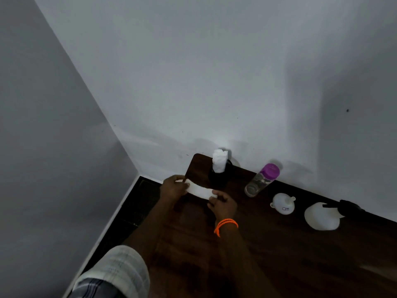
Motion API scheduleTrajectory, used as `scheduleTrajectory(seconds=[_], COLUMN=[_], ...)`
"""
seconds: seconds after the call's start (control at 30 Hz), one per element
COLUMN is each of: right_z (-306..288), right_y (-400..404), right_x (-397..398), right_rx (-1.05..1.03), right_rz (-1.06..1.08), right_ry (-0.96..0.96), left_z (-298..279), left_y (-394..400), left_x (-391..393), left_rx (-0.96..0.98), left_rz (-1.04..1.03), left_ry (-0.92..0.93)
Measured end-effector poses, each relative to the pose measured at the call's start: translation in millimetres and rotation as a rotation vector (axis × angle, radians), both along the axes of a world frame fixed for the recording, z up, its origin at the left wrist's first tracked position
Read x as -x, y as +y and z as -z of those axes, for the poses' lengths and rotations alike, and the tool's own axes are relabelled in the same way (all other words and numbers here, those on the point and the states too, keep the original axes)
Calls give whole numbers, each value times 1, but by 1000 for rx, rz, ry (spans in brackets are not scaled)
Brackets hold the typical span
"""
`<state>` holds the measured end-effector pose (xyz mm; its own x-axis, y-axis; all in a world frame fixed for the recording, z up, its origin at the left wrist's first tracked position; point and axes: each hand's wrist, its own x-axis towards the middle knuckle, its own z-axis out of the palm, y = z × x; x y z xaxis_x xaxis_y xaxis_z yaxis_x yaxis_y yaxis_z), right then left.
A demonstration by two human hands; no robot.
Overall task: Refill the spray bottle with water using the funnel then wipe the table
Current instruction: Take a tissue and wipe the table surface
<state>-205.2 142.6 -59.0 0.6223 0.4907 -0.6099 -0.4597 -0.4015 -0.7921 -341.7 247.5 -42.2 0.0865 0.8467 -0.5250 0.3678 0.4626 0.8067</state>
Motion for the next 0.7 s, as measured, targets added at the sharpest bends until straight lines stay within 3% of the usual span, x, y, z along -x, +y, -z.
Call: scheduleTrajectory(seconds=[0.1,0.23,0.37,0.53,0.7], right_z=[13,6,24,44,45], right_y=[-9,-21,-27,-22,-7], right_x=[3,14,25,24,22], right_rx=[175,258,303,405,423], right_rz=[-85,-289,-668,-1010,-1016], right_ry=[-298,-598,-967,-1074,-1097], left_z=[10,30,38,46,50], left_y=[-2,-22,-35,-32,-13], left_x=[0,8,7,1,-1], left_rx=[-240,-540,-611,-645,-630], left_rz=[168,421,817,957,962], left_ry=[273,432,640,766,781])
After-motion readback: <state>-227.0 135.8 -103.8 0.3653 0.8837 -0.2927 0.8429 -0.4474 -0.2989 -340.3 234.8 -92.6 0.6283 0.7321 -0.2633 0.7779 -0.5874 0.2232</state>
